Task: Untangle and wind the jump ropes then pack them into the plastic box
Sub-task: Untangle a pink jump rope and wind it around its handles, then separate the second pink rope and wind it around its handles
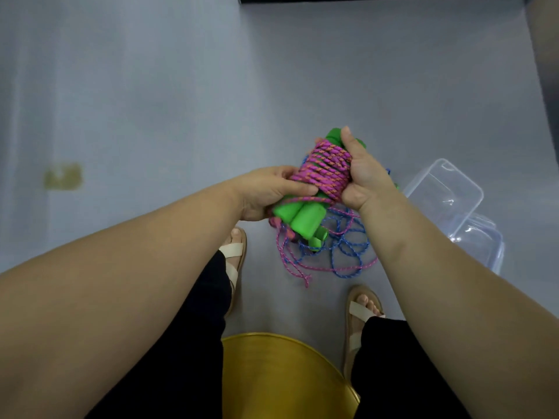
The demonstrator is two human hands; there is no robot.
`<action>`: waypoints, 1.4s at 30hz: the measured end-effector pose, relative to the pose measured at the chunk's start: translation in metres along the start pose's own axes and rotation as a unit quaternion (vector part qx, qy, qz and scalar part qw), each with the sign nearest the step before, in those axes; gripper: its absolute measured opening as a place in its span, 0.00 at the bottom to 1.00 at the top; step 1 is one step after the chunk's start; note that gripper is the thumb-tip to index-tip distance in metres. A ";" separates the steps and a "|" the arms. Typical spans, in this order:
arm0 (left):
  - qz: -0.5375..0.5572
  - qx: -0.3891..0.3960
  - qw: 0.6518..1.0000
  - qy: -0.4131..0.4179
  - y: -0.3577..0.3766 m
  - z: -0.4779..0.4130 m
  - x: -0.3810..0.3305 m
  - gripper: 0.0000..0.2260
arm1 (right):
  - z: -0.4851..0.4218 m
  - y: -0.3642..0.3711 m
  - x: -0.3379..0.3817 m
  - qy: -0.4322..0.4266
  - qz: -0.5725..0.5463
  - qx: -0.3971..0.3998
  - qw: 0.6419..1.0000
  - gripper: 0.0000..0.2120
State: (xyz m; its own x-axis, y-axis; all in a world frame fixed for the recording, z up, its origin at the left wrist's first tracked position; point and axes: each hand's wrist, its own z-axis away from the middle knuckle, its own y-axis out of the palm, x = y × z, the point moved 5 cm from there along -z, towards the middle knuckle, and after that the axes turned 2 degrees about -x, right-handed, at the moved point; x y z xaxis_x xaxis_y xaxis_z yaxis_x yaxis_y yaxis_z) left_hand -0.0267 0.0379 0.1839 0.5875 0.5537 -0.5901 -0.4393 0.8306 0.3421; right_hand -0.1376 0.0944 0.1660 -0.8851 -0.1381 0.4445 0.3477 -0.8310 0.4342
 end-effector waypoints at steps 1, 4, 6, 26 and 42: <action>-0.025 -0.009 0.999 -0.020 -0.007 -0.005 0.002 0.05 | -0.010 -0.004 -0.002 0.008 -0.016 -0.023 1.000 0.22; -0.094 -0.027 0.993 -0.071 -0.033 -0.022 0.013 0.06 | -0.039 -0.016 -0.012 0.015 -0.013 -0.075 0.997 0.24; -0.102 -0.052 0.990 -0.086 -0.054 -0.038 0.025 0.09 | -0.058 -0.019 -0.026 0.029 0.019 -0.083 0.996 0.19; -0.002 -0.446 0.892 -0.075 -0.224 -0.178 0.143 0.27 | -0.186 -0.089 -0.110 0.001 0.812 -0.102 0.575 0.34; -0.298 -0.157 0.942 0.007 -0.069 -0.086 -0.002 0.16 | -0.057 -0.024 0.023 -0.253 0.656 -0.061 0.709 0.13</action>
State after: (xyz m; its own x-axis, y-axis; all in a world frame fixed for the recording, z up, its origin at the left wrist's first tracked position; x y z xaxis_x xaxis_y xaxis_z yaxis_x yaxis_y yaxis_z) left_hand -0.0559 -0.0258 0.0985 0.7848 -0.0070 -0.6197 -0.2156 0.9344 -0.2836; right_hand -0.1841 0.0805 0.1209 0.4096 -0.6500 0.6401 0.7116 -0.2114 -0.6700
